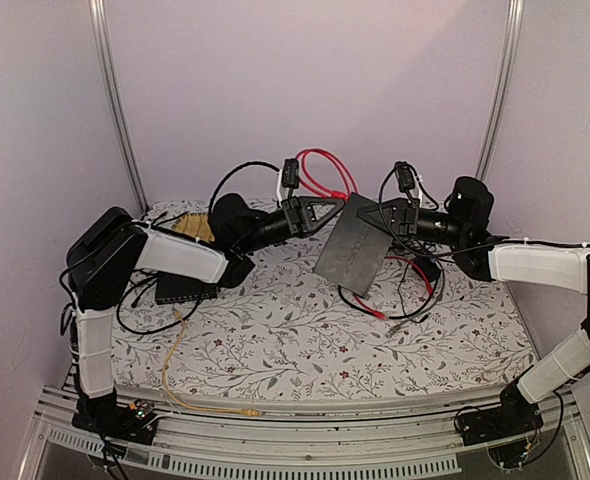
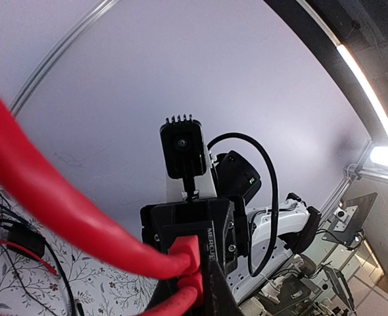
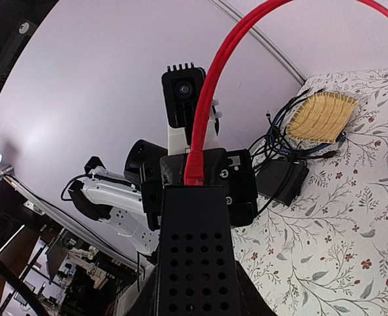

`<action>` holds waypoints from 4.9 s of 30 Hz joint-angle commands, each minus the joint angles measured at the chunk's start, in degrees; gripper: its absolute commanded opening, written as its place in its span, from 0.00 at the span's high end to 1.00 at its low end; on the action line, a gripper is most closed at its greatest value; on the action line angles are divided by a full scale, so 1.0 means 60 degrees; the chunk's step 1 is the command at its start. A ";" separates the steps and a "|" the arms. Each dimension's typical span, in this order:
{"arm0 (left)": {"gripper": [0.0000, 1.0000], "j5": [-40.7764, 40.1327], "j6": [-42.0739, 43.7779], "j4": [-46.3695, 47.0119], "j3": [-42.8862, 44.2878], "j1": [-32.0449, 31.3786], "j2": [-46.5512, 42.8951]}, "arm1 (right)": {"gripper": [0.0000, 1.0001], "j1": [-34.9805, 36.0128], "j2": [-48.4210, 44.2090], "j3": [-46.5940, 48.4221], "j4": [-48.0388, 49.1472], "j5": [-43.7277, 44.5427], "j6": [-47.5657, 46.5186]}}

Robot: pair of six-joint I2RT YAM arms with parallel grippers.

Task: Pull the plug from the switch port
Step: Pull the connector from the switch port, then place the connector at the corner of the board, then pull the connector from the switch port.

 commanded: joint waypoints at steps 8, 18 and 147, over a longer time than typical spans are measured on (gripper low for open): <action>1.00 -0.1436 0.0394 0.0989 -0.0697 0.0220 -0.0534 | 0.99 -0.0316 -0.0518 -0.0002 0.1455 0.0779 0.0375; 1.00 -0.1631 0.0422 0.0956 -0.0775 0.0202 -0.0590 | 0.99 -0.0286 -0.0517 -0.0058 0.1548 0.0775 0.0426; 0.05 -0.3738 0.1448 0.0764 -0.3092 -0.0254 -0.1567 | 0.99 -0.0766 -0.2725 0.0403 -0.0723 0.1281 -0.0716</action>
